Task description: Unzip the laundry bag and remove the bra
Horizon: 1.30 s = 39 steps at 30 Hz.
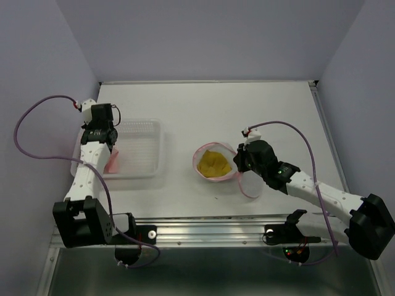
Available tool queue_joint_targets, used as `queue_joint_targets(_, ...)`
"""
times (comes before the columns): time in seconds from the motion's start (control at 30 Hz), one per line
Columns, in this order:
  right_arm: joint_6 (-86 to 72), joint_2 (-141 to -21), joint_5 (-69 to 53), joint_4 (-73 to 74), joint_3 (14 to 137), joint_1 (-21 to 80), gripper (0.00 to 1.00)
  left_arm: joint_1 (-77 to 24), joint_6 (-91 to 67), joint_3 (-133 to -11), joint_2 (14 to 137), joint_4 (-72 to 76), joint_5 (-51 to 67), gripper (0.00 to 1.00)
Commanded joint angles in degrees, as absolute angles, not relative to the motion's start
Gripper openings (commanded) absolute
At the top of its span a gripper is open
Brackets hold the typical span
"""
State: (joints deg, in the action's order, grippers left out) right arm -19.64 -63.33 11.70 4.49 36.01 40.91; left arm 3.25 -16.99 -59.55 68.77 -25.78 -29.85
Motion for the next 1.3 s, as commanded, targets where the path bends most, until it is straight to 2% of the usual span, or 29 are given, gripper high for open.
queue_joint_targets(0.0,-18.72,-61.88,11.51,3.25,36.04,40.69,0.01,5.71,-15.12,-60.81,77.04,-19.16,-24.87,0.00)
queue_joint_targets(0.07,-18.72,-61.79,11.43,3.25,36.04,40.69,0.01,6.32,-15.03,-61.87,80.49,-19.07,-23.48,0.02)
queue_joint_targets(0.1,-18.72,-61.87,11.43,3.25,35.95,40.69,0.01,6.68,-15.03,-63.09,83.03,-19.25,-22.86,0.13)
queue_joint_targets(0.13,-18.72,-61.87,11.43,3.25,35.86,40.69,0.01,6.77,-15.12,-63.89,83.75,-19.68,-22.16,0.20)
queue_joint_targets(0.17,-18.72,-62.05,11.43,3.25,35.86,40.69,0.01,6.77,-15.12,-64.68,83.93,-19.95,-20.32,0.32)
queue_joint_targets(0.27,-18.72,-62.05,11.16,3.25,36.03,40.69,0.01,6.25,-15.47,-66.00,80.52,-20.48,-15.92,0.53)
queue_joint_targets(0.3,-18.63,-62.14,11.16,3.25,36.04,40.69,0.01,5.54,-15.56,-66.44,79.20,-20.83,-13.82,0.68)
queue_joint_targets(0.4,-18.46,-62.49,11.08,3.34,36.39,40.69,0.01,0.63,-16.43,-68.29,71.22,-22.85,-10.83,0.87)
queue_joint_targets(0.53,-17.49,-62.58,10.20,3.34,37.09,40.69,0.01,-12.10,-18.89,-69.61,64.54,-23.82,-7.04,0.89)
queue_joint_targets(0.67,-16.70,-62.23,9.76,3.52,37.44,40.69,0.01,-27.56,-22.93,-66.72,60.82,-20.22,-1.68,0.86)
queue_joint_targets(0.7,-16.70,-62.23,9.49,3.52,37.53,40.69,0.01,-34.38,-23.72,-65.66,60.99,-19.00,-2.11,0.84)
queue_joint_targets(0.83,-17.14,-62.84,7.83,3.60,37.97,40.69,0.01,-48.32,-26.36,-65.13,65.12,-17.24,-6.41,0.84)
queue_joint_targets(0.97,-17.23,-63.46,7.47,3.78,38.41,40.69,0.01,-54.92,-29.25,-65.91,72.05,-14.86,-10.27,0.83)
queue_joint_targets(1.27,-18.10,-63.63,7.38,4.04,37.18,40.69,0.01,-57.74,-32.26,-69.08,87.79,-12.74,-10.90,0.71)
